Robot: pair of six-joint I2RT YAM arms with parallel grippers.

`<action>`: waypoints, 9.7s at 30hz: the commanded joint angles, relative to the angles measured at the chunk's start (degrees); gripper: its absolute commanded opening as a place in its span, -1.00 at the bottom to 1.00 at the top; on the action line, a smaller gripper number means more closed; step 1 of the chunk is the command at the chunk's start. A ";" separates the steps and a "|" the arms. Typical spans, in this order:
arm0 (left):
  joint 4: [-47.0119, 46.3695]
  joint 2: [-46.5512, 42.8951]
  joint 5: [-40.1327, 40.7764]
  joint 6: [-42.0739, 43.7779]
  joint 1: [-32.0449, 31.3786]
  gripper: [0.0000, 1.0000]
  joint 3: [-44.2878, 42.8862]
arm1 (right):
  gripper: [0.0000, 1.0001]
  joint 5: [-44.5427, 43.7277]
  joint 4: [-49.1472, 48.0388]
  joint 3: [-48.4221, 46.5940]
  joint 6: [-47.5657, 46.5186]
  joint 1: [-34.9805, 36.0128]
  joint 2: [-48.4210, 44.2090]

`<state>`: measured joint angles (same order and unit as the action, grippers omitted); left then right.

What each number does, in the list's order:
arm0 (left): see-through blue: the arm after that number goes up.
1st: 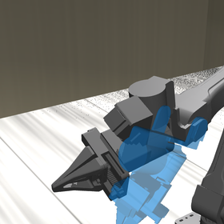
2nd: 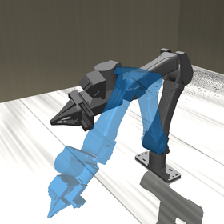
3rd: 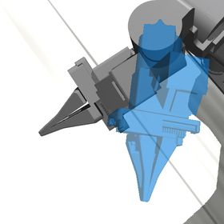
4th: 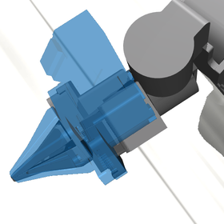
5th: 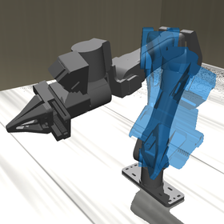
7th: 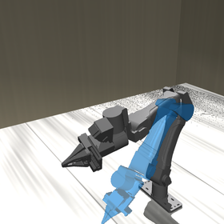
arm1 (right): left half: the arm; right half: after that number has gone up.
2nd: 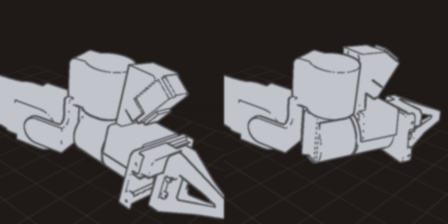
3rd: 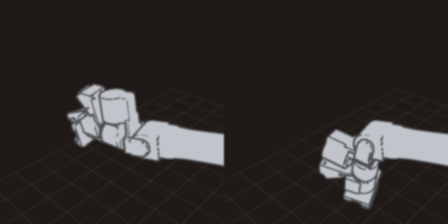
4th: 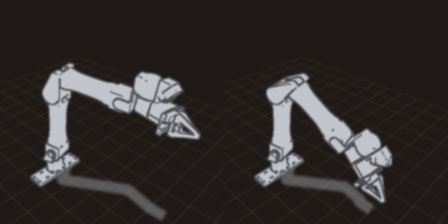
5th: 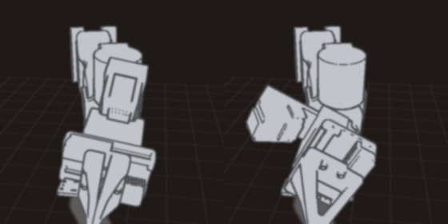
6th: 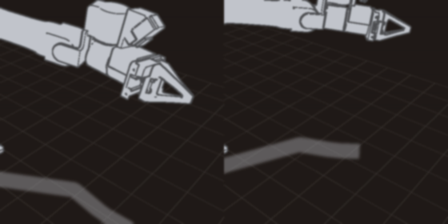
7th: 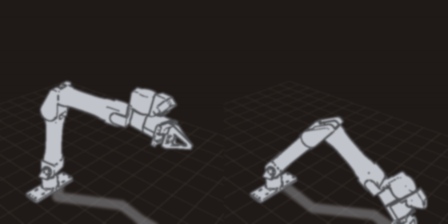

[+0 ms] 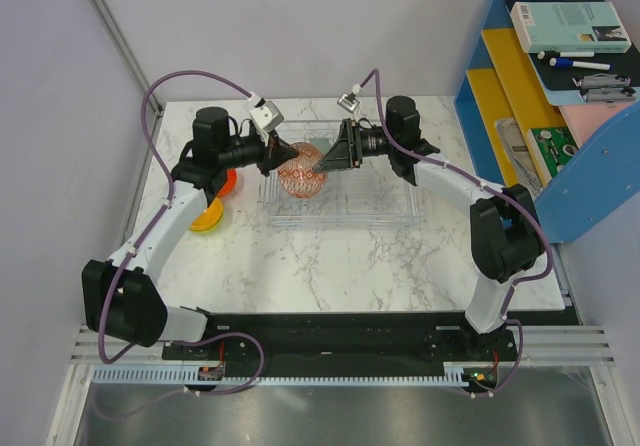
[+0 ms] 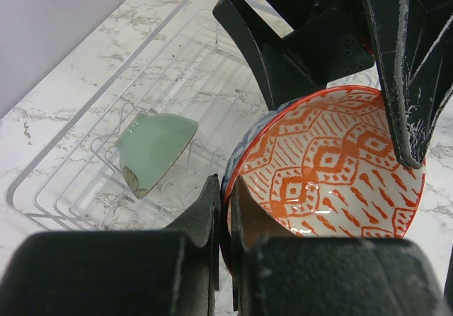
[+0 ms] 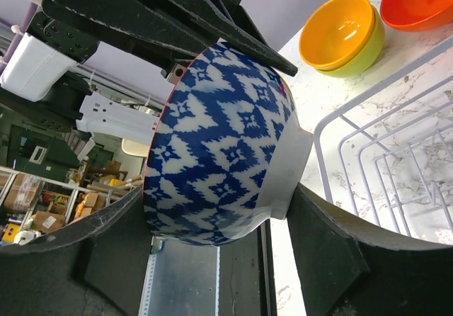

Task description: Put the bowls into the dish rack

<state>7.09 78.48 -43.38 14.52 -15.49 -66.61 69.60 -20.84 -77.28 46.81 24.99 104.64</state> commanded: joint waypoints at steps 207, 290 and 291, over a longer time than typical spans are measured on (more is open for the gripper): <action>18.92 30.34 7.29 12.46 29.55 -0.96 -19.96 | 0.95 -78.78 51.87 -22.83 -66.86 19.05 -6.99; 9.25 1.15 -1.54 5.87 -1.57 -0.55 -11.35 | -0.79 4.58 -8.08 -4.46 9.09 0.58 1.80; 9.26 1.15 -1.36 5.69 -1.57 -0.39 -11.26 | -1.00 4.49 -8.08 -4.46 9.09 0.50 1.80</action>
<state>19.64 81.69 -44.12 21.30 -16.71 -77.58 70.04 -24.49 -81.89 55.24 24.60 106.50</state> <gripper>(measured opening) 0.172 0.744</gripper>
